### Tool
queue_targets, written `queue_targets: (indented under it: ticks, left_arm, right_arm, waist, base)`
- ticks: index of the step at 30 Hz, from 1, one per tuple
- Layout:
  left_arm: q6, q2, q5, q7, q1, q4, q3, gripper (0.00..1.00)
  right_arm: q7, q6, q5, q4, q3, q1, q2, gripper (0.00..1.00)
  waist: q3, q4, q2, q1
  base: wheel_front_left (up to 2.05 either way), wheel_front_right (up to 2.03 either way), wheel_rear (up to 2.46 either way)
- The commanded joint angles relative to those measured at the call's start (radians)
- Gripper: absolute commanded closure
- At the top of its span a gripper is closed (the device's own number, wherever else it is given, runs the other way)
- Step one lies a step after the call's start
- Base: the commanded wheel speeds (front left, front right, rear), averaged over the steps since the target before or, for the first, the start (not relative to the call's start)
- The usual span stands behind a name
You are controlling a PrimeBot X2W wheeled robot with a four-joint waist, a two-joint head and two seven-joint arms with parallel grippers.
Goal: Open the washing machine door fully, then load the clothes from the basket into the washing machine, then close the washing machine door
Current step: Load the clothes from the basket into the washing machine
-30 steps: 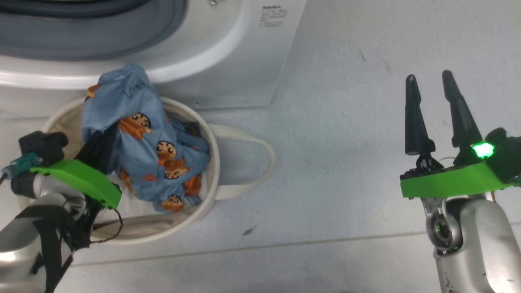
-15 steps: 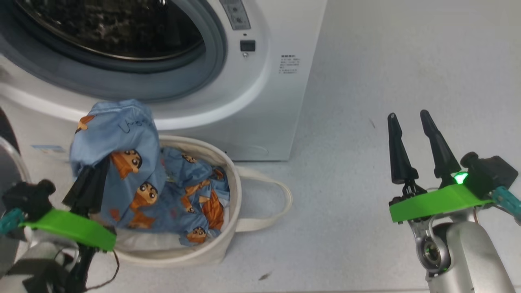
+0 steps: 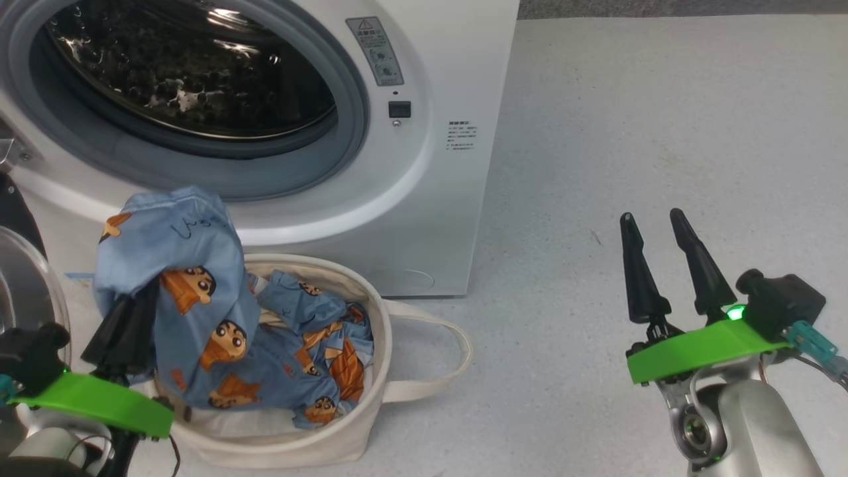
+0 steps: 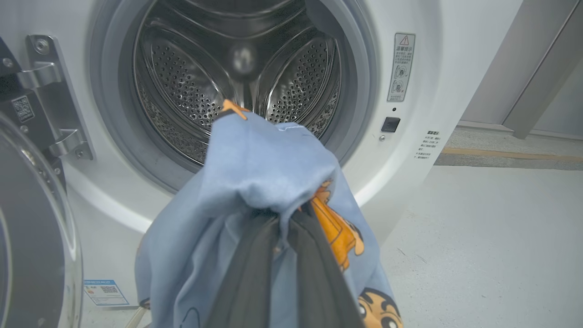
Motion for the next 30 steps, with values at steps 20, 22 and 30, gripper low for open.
queue_targets:
  ticks: [20,22,30]
  left_arm:
    - [-0.052,0.083,-0.019,0.071,-0.286,0.097,0.080,1.00]
    - [-0.062,0.091,-0.006,0.085,-0.339,0.128,0.076,1.00]
    - [-0.100,0.101,-0.005,0.107,-0.534,0.244,0.084,1.00]
  right_arm:
    - [-0.032,0.001,0.019,-0.054,0.033,-0.041,0.000,0.00]
    - [-0.037,0.001,0.021,-0.059,0.033,-0.048,0.000,0.00]
    - [-0.060,0.001,0.028,-0.081,0.043,-0.086,0.000,0.00]
  waist:
    - [0.136,-0.071,0.0000,0.0001]
    - [0.165,-0.081,0.0000,0.0001]
    - [0.280,-0.127,0.0000,0.0001]
  base:
    - [0.00,0.00,0.00]
    - [0.00,0.00,0.00]
    - [0.00,0.00,0.00]
